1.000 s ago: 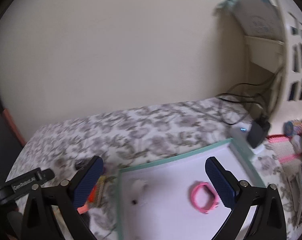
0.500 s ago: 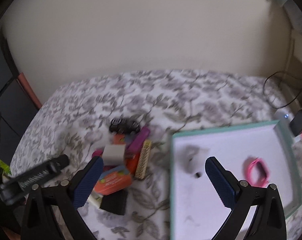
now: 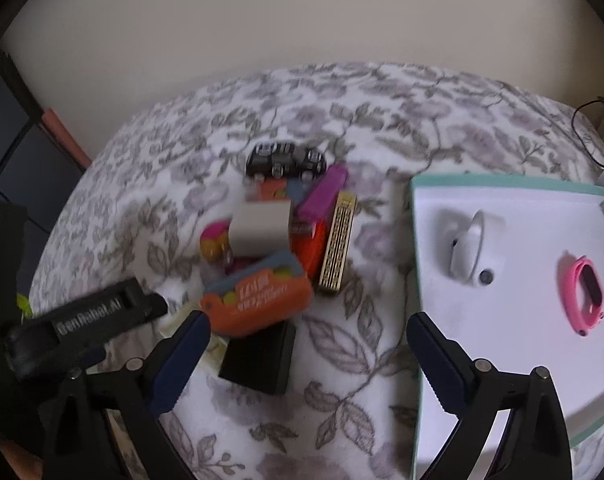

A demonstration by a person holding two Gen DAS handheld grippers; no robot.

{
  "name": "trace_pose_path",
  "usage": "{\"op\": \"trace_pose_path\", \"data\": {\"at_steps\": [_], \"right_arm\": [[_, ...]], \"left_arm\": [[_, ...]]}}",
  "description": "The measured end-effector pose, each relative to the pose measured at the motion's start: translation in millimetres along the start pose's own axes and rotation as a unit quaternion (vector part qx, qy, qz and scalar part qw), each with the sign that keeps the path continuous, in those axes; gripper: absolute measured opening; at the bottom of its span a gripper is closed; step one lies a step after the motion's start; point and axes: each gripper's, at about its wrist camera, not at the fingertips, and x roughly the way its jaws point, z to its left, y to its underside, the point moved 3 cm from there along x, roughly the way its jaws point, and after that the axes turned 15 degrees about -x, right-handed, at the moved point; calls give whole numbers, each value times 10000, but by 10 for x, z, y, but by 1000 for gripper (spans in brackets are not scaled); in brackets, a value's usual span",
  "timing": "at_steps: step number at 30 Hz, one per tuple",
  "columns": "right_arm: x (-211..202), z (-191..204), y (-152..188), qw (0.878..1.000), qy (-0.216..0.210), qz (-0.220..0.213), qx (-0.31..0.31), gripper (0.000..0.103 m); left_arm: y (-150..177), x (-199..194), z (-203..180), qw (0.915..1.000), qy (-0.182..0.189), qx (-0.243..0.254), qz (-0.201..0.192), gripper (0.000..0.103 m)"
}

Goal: Organize rigid objects
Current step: 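Move both tools back toward the object pile, then grasp the cream plastic clip with the left tool while the right tool grasps the black charger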

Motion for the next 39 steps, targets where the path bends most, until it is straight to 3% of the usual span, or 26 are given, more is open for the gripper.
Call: {"op": "trace_pose_path", "data": {"at_steps": [5,9,21,31,39], "right_arm": [[157,-3,93,9995,-174,267,86,92],[225,20,116,9990,-244,363,76,91],[363,225,133,9973,-473,518,-219,73],[354,264,156,9958,-655,552,-313,48],[266,71,211,9966,-506,648,-72,47]], "left_arm": [[39,111,69,9998,-99,-125,141,100],[29,184,136,9983,65,-421,392,100],[9,87,93,9976,325,-457,401,100],[109,45,8,9962,558,-347,565,100],[138,58,108,9942,632,-522,703,100]]}}
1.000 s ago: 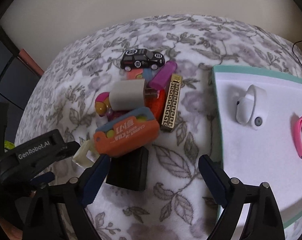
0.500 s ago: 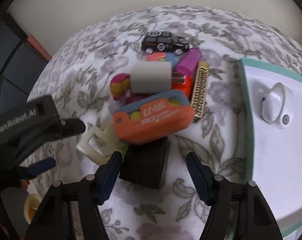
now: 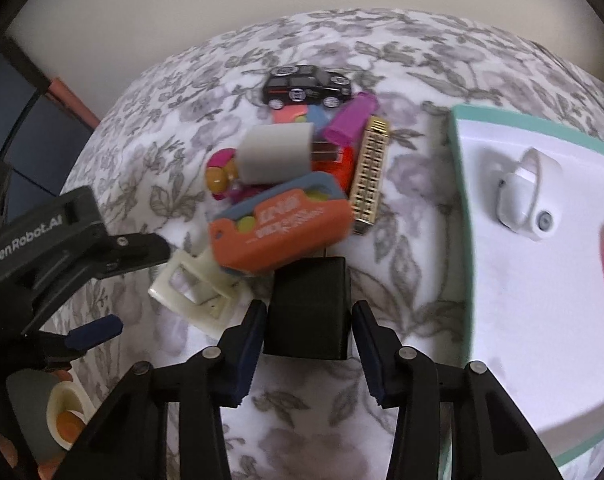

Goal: Organize rigid objects
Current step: 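Grasp the cream plastic clip with the left tool while the right tool grasps the black charger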

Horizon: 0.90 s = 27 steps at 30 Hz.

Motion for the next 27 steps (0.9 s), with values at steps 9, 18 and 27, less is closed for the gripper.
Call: {"op": "trace_pose_path", "data": {"at_steps": [9,18,27], "right_arm": [[-44,-190,57,9992,-38,55,393,47],[-42,-194,55,9992,-53,58,402,47],[-36,-203,83,9989,-110,67,454,48]], "left_arm": [[8,-88,33,10000,62,-3,-32,100],[26,77,-46,9997,-121,220,22,99],[69,158,-165,9989,-112,458,-16,86]]}}
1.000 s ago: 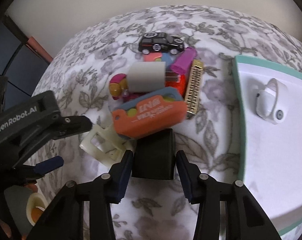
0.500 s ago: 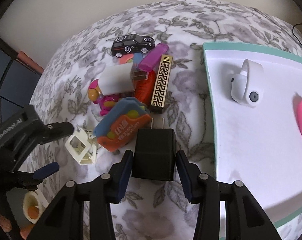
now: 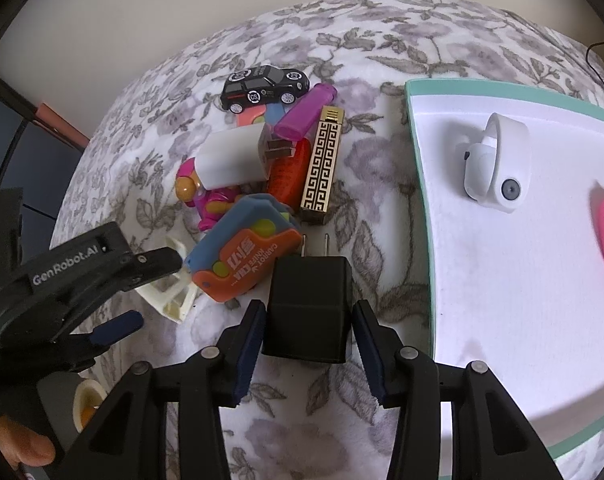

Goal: Organize rigid objects
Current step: 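Grasp the cream plastic clip with the left tool while the right tool grasps the black charger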

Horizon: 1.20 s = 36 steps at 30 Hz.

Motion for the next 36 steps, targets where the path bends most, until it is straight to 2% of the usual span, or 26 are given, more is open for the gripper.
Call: {"op": "trace_pose_path", "data": {"at_steps": [4,6,9,16,19,21,29,36], "right_arm": [[7,1,-2,10000,-13,7,11,48],[7,0,-3,10000,-22,7,15,48],[11,3,-6,10000,-6,14,0,49],[16,7,-10,10000,2,21,-6,49],[19,3,-9,10000,-3,25,-10,49],[19,1,-10,10000,-7,28,-14,49],[21,3,-12,10000,-25,31,-3,49],[17,-3,-12,10000,-53,33,24,48]], "left_arm": [[19,15,-47,9998,11,187,-40,83],[7,-2,-40,9998,126,173,-31,72],[-20,-31,-59,9995,288,149,-42,62],[1,0,-127,9990,347,286,16,60],[-28,5,-95,9983,546,160,119,52],[-42,-22,-87,9973,723,96,128,38],[-52,-26,-28,9949,958,-103,300,36],[-41,-87,-26,9960,867,-3,190,35]]}}
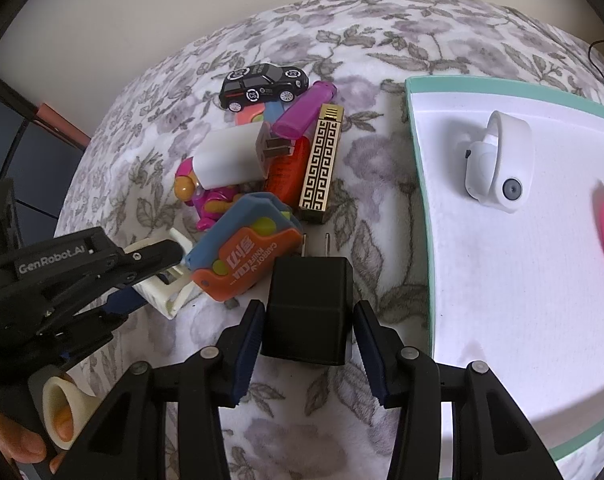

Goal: Organize rigid objects
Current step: 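Grasp the cream plastic clip with the left tool while the right tool grasps the black charger, then carry the clip and charger into the tray and open both tools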

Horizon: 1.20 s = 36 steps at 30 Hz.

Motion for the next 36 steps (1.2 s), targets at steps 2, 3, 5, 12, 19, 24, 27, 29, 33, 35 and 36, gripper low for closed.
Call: {"op": "trace_pose_path", "data": {"at_steps": [2,3,5,12,19,24,27,29,33,35,36], "right_arm": [[-8,-9,4,10000,-21,23,29,48],[-15,-12,6,10000,-22,33,26,48],[-33,-16,11,10000,-21,41,23,48],[-187,-86,11,9997,-99,-60,212,48],[-513,-149,-31,9982,-212,-474,312,47],[-824,-226,-79,9949,-251,-886,421,47],[-969,-312,-101,9935,21,-1047,446,47],[-993,-388,-88,9929,143,-1064,521,47],[-970,-696,-23,9904,470,-966,872,47],[-946,-871,37,9884,478,-921,1109,47],[-941,-958,71,9871,492,-894,1234,47]], "left_arm": [[-1,-26,-3,10000,-6,7,-30,35],[-6,-33,-26,10000,-5,16,-65,34],[-8,-64,-51,9999,-5,54,-135,34],[1,-207,-146,9991,82,201,-352,34],[25,-416,-274,9966,210,408,-692,34],[117,-562,-415,9931,337,658,-911,34],[203,-594,-539,9908,387,869,-967,34],[280,-594,-608,9893,395,1028,-961,34],[508,-484,-780,9859,294,1438,-802,34],[617,-440,-862,9842,344,1600,-673,34],[683,-420,-912,9826,361,1711,-626,34]]}}
